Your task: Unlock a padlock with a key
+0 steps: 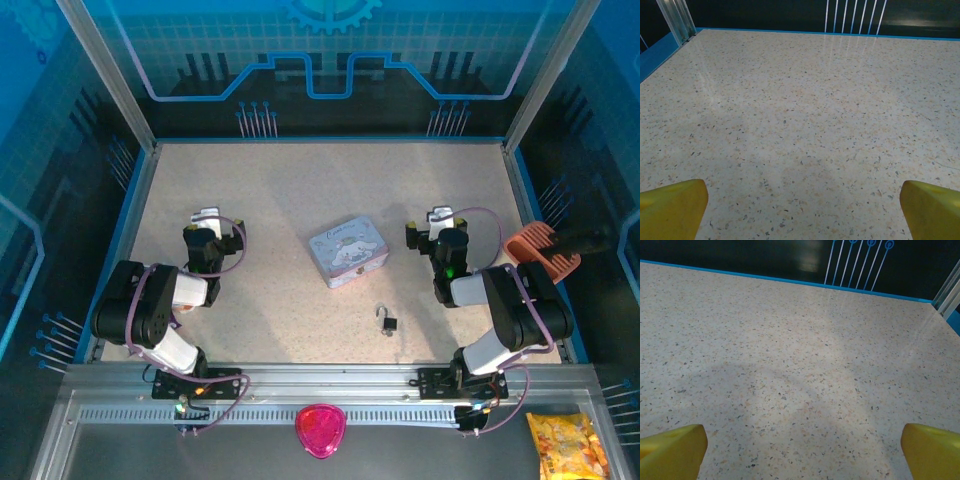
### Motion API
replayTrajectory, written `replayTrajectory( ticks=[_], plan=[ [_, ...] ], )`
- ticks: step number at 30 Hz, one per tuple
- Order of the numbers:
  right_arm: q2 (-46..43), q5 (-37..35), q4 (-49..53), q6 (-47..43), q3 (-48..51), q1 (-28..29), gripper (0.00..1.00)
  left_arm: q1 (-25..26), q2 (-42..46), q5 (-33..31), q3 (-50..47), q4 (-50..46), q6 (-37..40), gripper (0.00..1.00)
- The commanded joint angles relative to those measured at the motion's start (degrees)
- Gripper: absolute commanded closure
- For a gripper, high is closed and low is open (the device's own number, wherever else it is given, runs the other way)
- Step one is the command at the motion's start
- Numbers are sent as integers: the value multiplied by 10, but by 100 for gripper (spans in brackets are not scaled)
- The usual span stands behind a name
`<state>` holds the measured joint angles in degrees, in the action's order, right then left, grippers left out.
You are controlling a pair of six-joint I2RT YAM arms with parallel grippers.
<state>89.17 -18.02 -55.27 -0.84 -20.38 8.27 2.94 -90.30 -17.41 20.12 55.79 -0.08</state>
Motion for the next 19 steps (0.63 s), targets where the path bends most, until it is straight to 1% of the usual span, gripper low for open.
replayTrajectory(
  ticks=[1,10,14,19],
  plan=[
    [-2,-14,-6,11,-6,-10,0,-2,10,11,6,3,-10,1],
    [-2,-14,-6,12,-7,-9,0,-2,10,11,6,3,-10,1],
    [-4,7,8,21,-11,-22,0,-2,10,11,6,3,-10,1],
    [-4,6,3,21,-9,-23,0,-2,9,11,6,3,-10,1]
  ],
)
